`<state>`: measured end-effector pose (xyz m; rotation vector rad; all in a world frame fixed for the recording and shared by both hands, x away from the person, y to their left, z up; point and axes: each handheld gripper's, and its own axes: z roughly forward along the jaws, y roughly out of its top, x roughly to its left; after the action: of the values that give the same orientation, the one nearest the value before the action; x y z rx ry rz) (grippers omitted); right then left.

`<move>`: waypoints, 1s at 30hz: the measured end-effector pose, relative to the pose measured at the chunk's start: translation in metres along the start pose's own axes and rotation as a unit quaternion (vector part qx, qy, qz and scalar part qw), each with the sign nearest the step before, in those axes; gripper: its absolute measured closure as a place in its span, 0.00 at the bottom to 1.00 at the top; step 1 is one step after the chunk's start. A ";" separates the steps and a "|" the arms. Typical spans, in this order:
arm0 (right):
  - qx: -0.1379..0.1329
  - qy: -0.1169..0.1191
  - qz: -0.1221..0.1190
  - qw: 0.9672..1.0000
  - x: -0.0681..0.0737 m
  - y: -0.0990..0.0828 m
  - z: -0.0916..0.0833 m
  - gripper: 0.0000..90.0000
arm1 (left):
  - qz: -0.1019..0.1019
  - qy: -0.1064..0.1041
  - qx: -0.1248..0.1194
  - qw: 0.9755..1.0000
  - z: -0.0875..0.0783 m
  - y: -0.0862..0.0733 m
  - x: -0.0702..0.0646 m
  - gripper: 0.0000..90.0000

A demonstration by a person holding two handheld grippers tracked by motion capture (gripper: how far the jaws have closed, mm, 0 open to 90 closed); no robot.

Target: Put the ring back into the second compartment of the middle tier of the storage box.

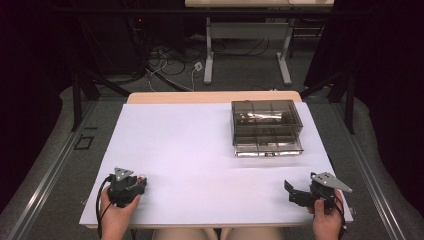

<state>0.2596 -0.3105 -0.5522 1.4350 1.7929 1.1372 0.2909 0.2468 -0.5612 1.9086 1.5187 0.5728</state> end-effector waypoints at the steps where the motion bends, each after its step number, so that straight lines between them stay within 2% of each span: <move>1: -0.003 0.002 0.001 1.000 0.000 0.000 0.001 0.00 | 0.001 0.000 0.000 1.000 0.000 0.000 0.000 0.68; 3: -0.001 0.000 0.008 1.000 0.001 0.000 0.001 0.00 | 0.002 0.002 0.002 1.000 0.000 0.000 0.000 0.70; 8: -0.003 0.001 0.008 1.000 0.002 -0.001 0.001 0.00 | 0.005 0.007 0.001 1.000 0.000 0.000 0.000 0.73; 11: -0.004 0.001 0.001 1.000 0.001 0.000 0.001 0.00 | 0.005 0.008 0.002 1.000 0.000 0.000 0.000 0.74; 15: -0.004 0.002 0.008 1.000 0.002 0.000 0.001 0.00 | 0.006 0.009 0.002 1.000 0.000 0.000 0.000 0.74; 30: 0.000 0.000 0.004 1.000 0.001 0.000 0.001 0.00 | 0.006 0.007 0.001 1.000 0.000 0.000 0.001 0.75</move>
<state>0.2603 -0.3093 -0.5532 1.4436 1.7886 1.1414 0.2913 0.2476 -0.5612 1.9208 1.5177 0.5908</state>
